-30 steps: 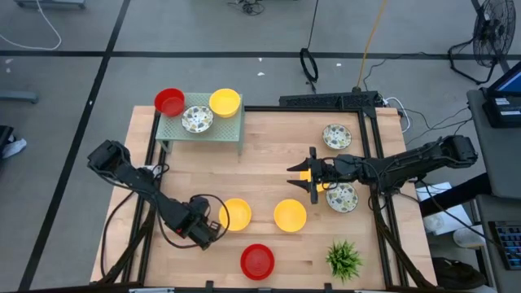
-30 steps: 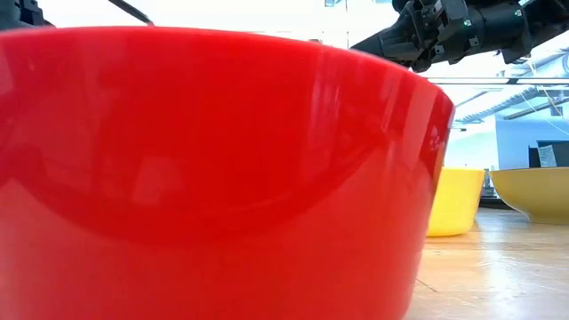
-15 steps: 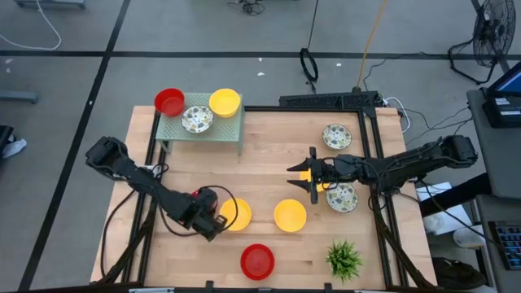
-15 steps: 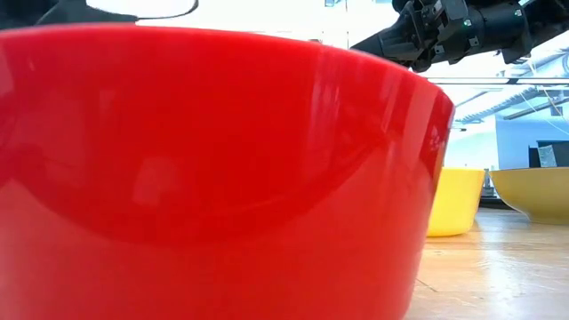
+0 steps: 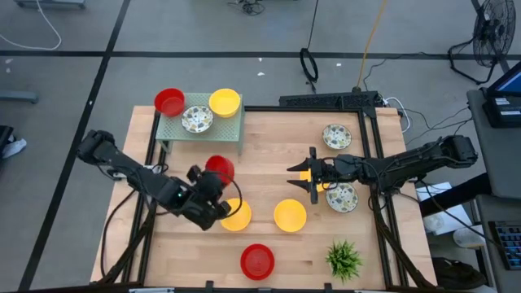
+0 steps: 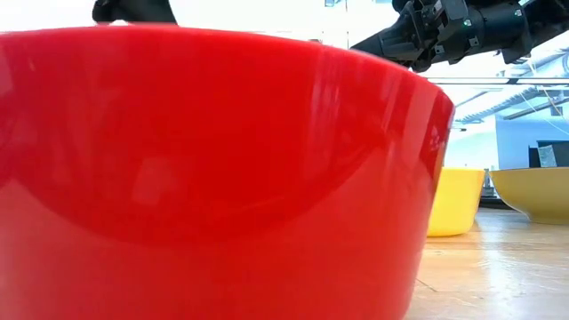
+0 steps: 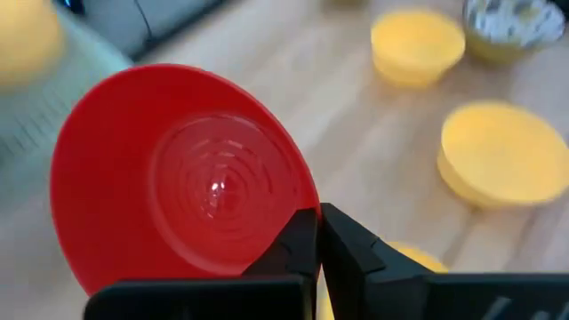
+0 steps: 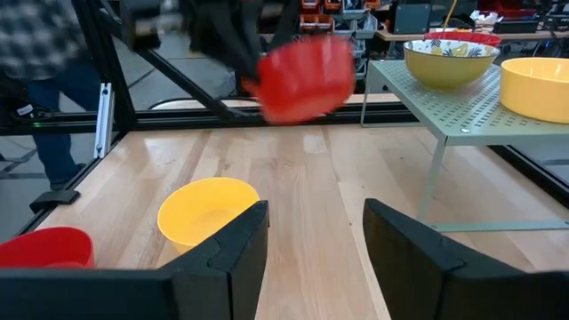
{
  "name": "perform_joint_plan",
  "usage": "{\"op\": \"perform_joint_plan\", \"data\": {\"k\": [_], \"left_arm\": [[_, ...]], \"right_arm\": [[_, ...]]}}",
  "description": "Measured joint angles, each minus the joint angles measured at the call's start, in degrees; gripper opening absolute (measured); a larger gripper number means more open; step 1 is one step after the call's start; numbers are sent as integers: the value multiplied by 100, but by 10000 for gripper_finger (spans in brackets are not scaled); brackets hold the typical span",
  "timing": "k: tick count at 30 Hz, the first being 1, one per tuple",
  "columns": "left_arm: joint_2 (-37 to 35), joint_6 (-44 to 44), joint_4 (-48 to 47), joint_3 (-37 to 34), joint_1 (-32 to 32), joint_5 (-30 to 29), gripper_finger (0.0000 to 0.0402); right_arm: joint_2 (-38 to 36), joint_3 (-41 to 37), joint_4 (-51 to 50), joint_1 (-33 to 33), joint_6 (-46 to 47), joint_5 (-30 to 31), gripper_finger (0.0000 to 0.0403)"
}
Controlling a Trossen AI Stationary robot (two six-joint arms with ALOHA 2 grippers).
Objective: Pick & Place Mini bowls
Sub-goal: Stack the red bowl on top of the red bowl on the shelf
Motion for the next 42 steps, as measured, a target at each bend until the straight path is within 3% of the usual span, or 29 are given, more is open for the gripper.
{"op": "perform_joint_plan", "data": {"k": [9, 14, 22, 31, 36, 42], "left_arm": [[-334, 2188, -7, 905, 567, -1574, 7], [-634, 2963, -19, 1249, 1341, -1735, 9], [-1099, 3292, -197, 1363, 3348, -801, 8], [-1152, 3379, -1093, 1361, 5666, 354, 8], [-1121, 3345, -1616, 1356, 6580, 743, 5], [-1125, 3323, -1906, 1234, 7191, 1185, 5]], "right_arm": [[0, -1, 0, 2, 2, 0, 171], [0, 0, 0, 1, 0, 0, 171], [0, -2, 0, 0, 0, 0, 171], [0, -2, 0, 0, 2, 0, 171], [0, -2, 0, 1, 1, 0, 171], [-2, -2, 0, 2, 0, 0, 171]]}}
